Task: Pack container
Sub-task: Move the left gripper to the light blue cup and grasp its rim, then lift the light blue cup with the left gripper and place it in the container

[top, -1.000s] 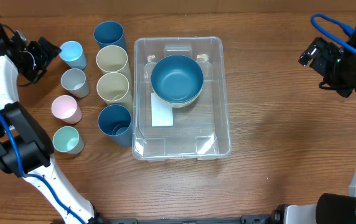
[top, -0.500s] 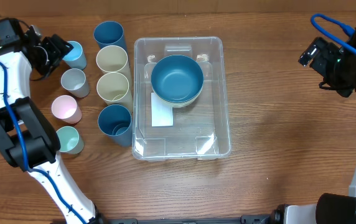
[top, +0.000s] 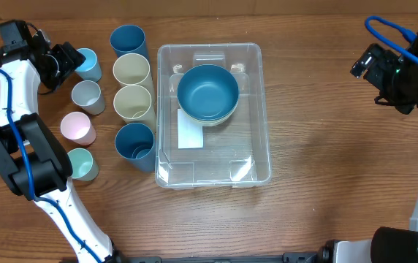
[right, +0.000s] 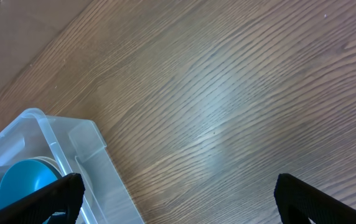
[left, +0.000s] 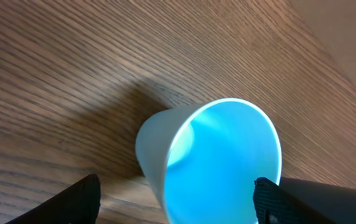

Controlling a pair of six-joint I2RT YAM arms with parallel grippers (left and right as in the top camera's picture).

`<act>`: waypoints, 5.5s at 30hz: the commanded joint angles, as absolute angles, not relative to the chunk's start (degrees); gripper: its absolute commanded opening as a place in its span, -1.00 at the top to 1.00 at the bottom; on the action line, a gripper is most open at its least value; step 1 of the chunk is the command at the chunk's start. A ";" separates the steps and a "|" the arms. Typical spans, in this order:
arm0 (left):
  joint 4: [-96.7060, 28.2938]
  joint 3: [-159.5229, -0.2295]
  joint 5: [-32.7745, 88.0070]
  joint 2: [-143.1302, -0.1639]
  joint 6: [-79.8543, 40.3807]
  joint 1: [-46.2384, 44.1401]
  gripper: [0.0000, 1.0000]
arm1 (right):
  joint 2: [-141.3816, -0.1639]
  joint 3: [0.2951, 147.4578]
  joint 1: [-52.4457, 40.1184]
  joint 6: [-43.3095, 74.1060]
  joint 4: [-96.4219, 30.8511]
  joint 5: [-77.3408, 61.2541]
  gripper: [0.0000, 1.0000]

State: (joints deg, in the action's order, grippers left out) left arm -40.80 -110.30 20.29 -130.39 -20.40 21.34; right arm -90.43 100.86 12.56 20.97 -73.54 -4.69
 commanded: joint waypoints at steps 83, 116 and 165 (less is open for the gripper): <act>-91.18 -175.06 6.02 -128.88 -13.45 11.77 0.92 | -89.76 100.88 12.51 21.26 -73.41 -4.75 -1.00; -89.56 -133.21 -8.80 -113.54 -21.80 -38.33 0.92 | -89.76 100.88 12.51 21.26 -73.41 -4.73 -1.00; -81.14 -124.79 -7.90 -114.61 -22.31 -39.18 0.43 | -89.76 100.88 12.51 21.26 -73.41 -4.75 -1.00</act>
